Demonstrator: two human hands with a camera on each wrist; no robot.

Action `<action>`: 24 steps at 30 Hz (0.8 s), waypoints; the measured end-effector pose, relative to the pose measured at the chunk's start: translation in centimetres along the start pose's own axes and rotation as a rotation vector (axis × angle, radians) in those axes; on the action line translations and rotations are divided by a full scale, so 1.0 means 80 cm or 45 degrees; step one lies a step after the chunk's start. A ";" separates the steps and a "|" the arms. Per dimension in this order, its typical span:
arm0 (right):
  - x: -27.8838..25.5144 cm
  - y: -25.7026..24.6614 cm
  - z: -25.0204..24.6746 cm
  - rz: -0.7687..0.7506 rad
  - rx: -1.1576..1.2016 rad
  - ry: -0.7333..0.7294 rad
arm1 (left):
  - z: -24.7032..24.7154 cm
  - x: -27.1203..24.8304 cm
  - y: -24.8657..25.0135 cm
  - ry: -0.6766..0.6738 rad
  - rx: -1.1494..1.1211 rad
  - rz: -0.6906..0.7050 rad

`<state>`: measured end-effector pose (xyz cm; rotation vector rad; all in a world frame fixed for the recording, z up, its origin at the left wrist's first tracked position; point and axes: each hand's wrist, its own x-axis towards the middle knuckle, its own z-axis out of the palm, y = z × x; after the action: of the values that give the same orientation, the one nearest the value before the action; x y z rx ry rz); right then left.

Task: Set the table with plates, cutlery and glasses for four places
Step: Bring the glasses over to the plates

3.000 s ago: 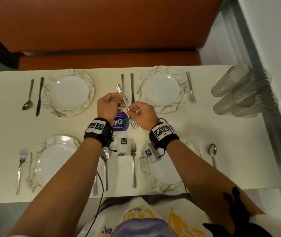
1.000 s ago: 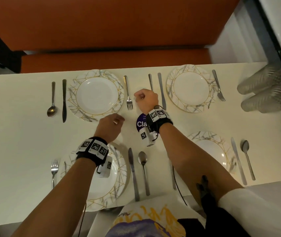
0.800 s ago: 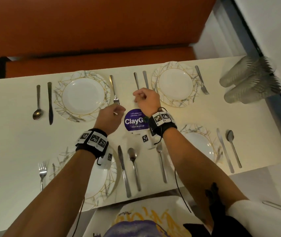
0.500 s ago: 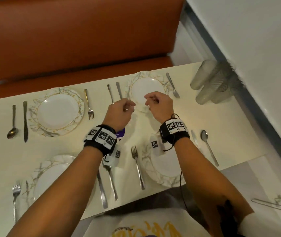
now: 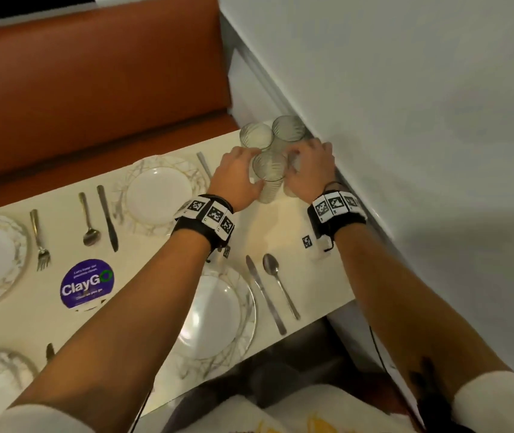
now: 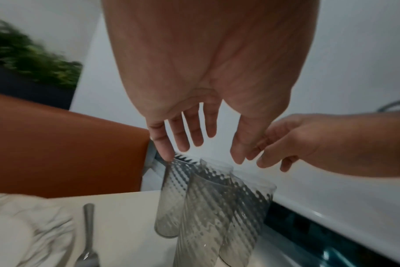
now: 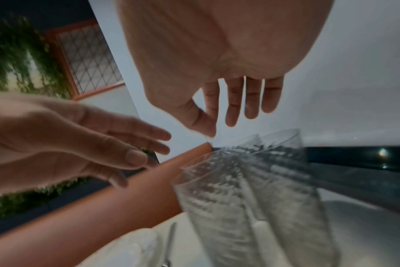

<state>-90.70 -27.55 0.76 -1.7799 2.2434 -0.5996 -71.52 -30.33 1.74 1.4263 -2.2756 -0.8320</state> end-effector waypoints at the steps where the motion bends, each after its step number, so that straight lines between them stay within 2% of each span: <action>1: 0.004 0.007 -0.007 0.018 -0.064 -0.081 | 0.008 0.011 0.006 -0.022 0.081 0.032; 3: 0.009 0.018 -0.014 0.018 -0.152 -0.159 | 0.022 0.028 0.015 -0.069 0.268 0.088; 6: 0.020 0.040 -0.010 0.019 -0.129 -0.186 | 0.040 0.047 0.021 -0.125 0.509 0.154; 10: 0.021 0.056 0.003 0.058 -0.021 -0.201 | 0.057 0.045 0.011 -0.198 0.651 0.175; 20: 0.017 0.070 0.010 0.083 0.100 -0.208 | 0.064 0.044 0.014 -0.087 0.598 0.198; 24: 0.008 0.064 0.006 0.115 0.175 -0.162 | 0.052 0.034 0.018 -0.084 0.445 0.100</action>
<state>-95.18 -27.29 -1.87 -1.5954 2.1302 -0.5895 -76.06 -31.02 -0.62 1.4525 -2.6064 -0.4795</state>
